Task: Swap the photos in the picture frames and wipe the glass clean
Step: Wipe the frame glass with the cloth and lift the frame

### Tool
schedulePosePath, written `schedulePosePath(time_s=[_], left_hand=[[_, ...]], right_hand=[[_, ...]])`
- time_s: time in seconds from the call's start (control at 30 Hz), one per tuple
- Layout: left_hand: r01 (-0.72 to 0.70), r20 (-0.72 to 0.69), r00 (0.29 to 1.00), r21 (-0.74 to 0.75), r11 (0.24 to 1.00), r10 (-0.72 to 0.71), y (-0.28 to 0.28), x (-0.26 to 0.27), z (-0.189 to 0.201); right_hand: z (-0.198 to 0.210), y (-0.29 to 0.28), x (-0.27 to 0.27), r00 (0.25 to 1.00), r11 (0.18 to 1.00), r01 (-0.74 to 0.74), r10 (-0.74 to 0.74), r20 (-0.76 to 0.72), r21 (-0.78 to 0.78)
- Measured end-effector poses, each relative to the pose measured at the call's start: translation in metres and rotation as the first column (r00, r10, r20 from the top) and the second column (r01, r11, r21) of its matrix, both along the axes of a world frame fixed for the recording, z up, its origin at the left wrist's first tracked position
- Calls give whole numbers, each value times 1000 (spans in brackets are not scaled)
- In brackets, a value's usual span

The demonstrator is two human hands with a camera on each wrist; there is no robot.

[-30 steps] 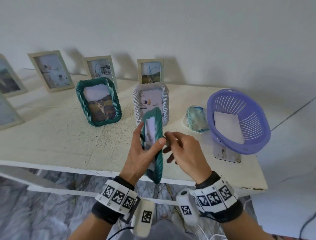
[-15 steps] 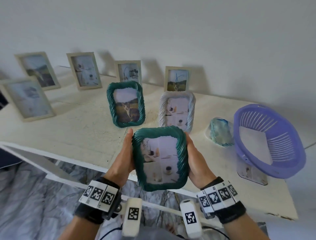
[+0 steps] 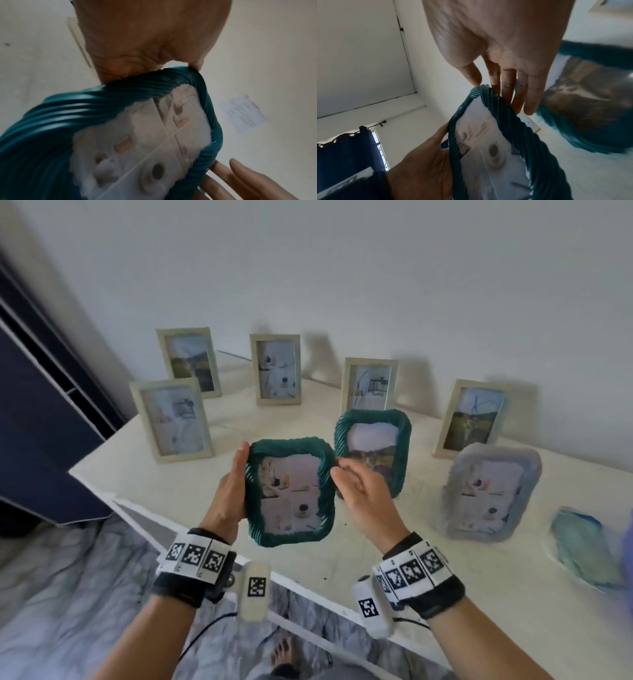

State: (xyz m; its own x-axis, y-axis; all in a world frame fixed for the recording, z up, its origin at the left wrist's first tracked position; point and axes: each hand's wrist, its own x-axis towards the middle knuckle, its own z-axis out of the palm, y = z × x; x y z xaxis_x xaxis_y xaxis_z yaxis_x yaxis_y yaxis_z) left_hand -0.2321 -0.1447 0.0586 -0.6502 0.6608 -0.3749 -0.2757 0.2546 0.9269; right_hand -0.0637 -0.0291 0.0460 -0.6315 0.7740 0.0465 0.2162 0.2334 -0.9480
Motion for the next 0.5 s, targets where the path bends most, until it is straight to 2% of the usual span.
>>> schedulePosePath(time_s=[0.13,0.27,0.5], left_hand=[[-3,-27,1000,14,1000,3,30,-68,-3],[10,-7,1000,-4,1000,-10,65,-124,-26],[88,42,995,-5,996,-88,110,-179,-80]], right_hand=[[6,20,-69,994,996,-53,46,94,70],[-4,42,-123,987,998,-15,5,160,60],[-15,64,-156,974,996,71,-81,210,53]])
